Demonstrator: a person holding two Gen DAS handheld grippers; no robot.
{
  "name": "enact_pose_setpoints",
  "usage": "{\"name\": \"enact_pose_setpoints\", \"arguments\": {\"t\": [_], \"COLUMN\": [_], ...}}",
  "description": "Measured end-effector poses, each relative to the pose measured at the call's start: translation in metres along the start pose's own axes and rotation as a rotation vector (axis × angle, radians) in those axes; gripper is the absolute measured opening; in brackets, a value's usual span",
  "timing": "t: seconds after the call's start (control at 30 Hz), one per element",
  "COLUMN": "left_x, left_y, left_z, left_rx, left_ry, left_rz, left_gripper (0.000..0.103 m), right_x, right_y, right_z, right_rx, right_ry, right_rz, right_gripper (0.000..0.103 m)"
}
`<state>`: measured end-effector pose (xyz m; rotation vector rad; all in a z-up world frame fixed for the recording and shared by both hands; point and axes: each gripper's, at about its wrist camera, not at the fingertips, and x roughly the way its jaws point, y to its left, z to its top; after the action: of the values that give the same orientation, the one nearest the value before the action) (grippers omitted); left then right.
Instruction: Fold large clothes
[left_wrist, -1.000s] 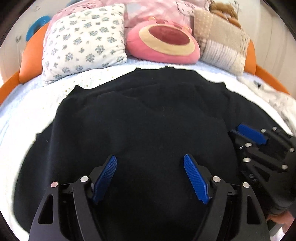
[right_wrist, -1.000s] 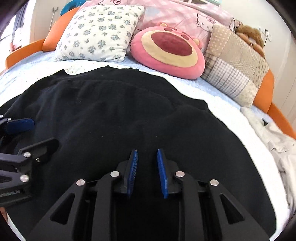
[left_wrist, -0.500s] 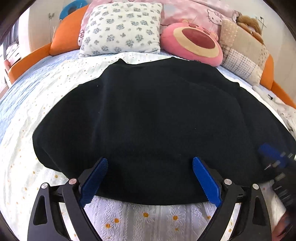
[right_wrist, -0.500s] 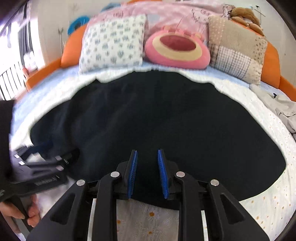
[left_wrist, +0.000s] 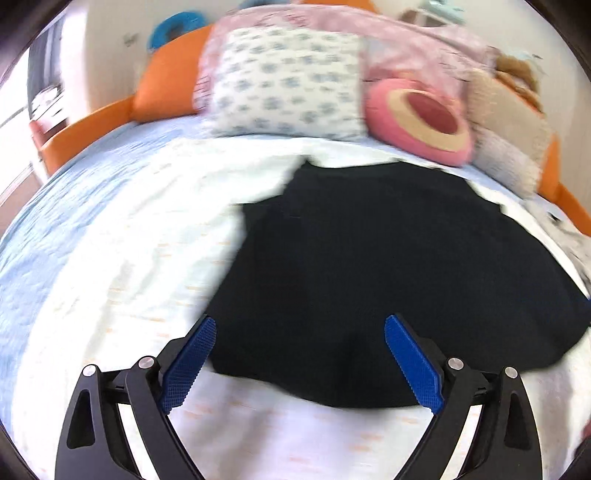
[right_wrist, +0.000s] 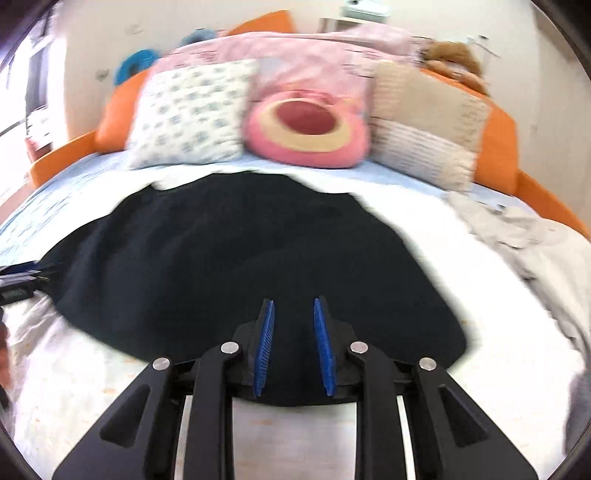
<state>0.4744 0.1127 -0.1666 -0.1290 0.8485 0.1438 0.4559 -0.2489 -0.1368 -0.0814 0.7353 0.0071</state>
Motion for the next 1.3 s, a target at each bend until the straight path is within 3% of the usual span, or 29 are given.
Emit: {"name": "enact_pose_setpoints", "arguments": {"t": [0.13, 0.23, 0.3, 0.4, 0.5, 0.6, 0.73, 0.93, 1.03, 1.17, 1.3], "left_x": [0.025, 0.049, 0.051, 0.055, 0.053, 0.045, 0.027, 0.020, 0.007, -0.015, -0.003], "left_y": [0.048, 0.057, 0.055, 0.047, 0.050, 0.070, 0.095, 0.084, 0.085, 0.081, 0.068], "left_z": [0.000, -0.020, -0.029, -0.032, -0.028, -0.023, -0.031, -0.034, -0.036, -0.034, -0.032], "left_rx": [-0.110, -0.123, -0.109, -0.084, -0.131, -0.273, -0.527, -0.600, -0.638, -0.608, -0.635], "left_ry": [0.121, 0.201, 0.161, 0.149, 0.169, 0.195, 0.225, 0.230, 0.212, 0.162, 0.196], "left_rz": [0.025, -0.013, -0.004, 0.042, 0.021, -0.091, -0.341, -0.433, -0.440, -0.456, -0.629], "left_gripper": [0.095, 0.095, 0.096, 0.100, 0.100, 0.100, 0.100, 0.100, 0.100, 0.100, 0.100], "right_x": [0.019, 0.045, 0.044, 0.049, 0.048, 0.045, 0.044, 0.045, 0.045, 0.045, 0.046], "right_y": [-0.054, -0.064, -0.059, -0.054, -0.058, -0.061, -0.056, -0.050, -0.050, -0.051, -0.051], "right_z": [-0.009, -0.035, -0.043, -0.042, -0.043, -0.046, -0.043, -0.043, -0.044, -0.044, -0.044], "right_rx": [0.107, 0.115, 0.083, 0.051, 0.066, 0.096, 0.073, 0.044, 0.045, 0.054, 0.057], "right_ry": [0.085, 0.182, 0.137, 0.147, 0.138, 0.119, 0.114, 0.109, 0.108, 0.103, 0.101], "right_rz": [-0.101, -0.074, -0.096, -0.124, -0.106, -0.078, -0.103, -0.133, -0.132, -0.122, -0.119], "right_gripper": [0.023, 0.024, 0.024, 0.024, 0.024, 0.024, 0.024, 0.024, 0.024, 0.024, 0.024]}}
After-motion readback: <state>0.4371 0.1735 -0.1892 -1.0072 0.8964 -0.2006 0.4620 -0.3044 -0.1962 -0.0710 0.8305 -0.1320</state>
